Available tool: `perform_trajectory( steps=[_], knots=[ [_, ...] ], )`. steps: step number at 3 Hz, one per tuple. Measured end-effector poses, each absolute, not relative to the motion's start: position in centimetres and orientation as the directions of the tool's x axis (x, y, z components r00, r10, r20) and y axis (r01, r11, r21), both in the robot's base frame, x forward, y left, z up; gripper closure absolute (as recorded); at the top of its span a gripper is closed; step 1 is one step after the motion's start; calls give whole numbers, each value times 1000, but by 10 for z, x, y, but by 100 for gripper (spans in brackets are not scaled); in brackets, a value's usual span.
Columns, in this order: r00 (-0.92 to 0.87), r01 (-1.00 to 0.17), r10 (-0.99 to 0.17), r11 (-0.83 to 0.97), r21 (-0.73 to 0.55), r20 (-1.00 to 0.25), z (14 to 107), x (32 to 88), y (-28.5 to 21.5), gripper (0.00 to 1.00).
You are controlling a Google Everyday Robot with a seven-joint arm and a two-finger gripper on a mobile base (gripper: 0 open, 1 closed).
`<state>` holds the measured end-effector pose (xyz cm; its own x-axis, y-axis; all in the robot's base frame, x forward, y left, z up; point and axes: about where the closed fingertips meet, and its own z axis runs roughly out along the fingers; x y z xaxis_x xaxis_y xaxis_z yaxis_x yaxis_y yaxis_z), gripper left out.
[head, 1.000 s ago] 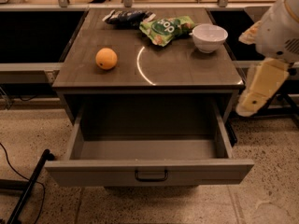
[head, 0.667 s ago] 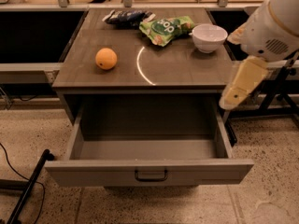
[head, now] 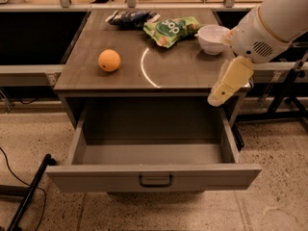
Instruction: Place orange into top drawer
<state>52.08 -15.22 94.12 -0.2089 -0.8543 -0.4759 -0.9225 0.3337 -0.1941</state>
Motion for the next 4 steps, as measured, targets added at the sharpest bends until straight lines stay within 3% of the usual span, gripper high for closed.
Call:
perform_trajectory(
  steps=[4],
  knots=[
    [-222,-858,-673,479,-186,-706,915,634,-31,0]
  ],
)
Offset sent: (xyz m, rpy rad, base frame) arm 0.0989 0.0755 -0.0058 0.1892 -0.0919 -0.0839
